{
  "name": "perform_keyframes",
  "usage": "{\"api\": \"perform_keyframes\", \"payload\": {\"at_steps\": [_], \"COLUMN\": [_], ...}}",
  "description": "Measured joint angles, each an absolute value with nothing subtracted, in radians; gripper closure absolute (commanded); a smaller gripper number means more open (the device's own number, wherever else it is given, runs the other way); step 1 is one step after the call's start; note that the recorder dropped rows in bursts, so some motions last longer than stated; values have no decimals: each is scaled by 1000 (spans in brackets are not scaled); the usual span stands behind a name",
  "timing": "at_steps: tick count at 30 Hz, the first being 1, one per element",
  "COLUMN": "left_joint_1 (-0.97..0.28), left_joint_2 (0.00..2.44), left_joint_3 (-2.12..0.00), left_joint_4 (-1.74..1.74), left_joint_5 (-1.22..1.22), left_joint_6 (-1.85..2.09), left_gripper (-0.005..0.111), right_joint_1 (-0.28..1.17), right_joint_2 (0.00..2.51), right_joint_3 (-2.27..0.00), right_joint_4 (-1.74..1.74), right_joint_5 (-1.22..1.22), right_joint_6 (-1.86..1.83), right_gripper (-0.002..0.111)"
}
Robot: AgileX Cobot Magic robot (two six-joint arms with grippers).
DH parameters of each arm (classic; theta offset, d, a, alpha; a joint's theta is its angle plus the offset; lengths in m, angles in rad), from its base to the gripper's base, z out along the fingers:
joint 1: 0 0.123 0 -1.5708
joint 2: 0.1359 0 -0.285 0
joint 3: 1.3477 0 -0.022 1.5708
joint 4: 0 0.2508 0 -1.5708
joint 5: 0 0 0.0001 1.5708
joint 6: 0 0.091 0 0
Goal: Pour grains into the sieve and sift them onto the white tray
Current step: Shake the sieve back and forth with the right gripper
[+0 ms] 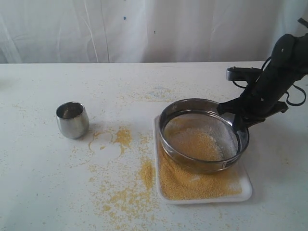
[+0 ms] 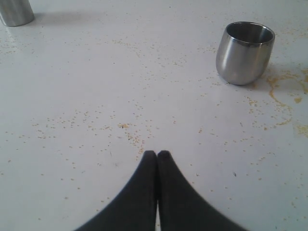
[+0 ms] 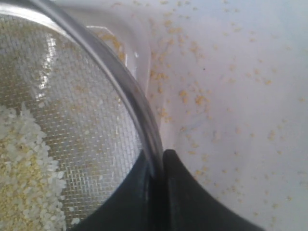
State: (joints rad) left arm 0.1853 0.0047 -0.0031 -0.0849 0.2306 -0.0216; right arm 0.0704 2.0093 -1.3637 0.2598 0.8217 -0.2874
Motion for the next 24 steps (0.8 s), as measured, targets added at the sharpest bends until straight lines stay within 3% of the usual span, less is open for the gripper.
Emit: {"api": "perform_keyframes", "payload": {"at_steps": [14, 20, 24], "left_joint_1": [185, 185, 185], "left_joint_2": [5, 5, 5], "left_joint_3": [-3, -3, -3], "left_joint_4": [-85, -85, -85], "left_joint_5": [231, 231, 231], "left_joint_6": [-22, -22, -22], "left_gripper": [107, 107, 107], "right_joint_1": [70, 70, 72], "right_joint_2": [1948, 1937, 1951], "right_joint_3": [-1364, -1363, -1404], "right_joint_4": [241, 247, 259], "right_joint_5": [838, 1014, 946], "right_joint_6": [-287, -311, -282], "right_gripper": [108, 108, 108]}}
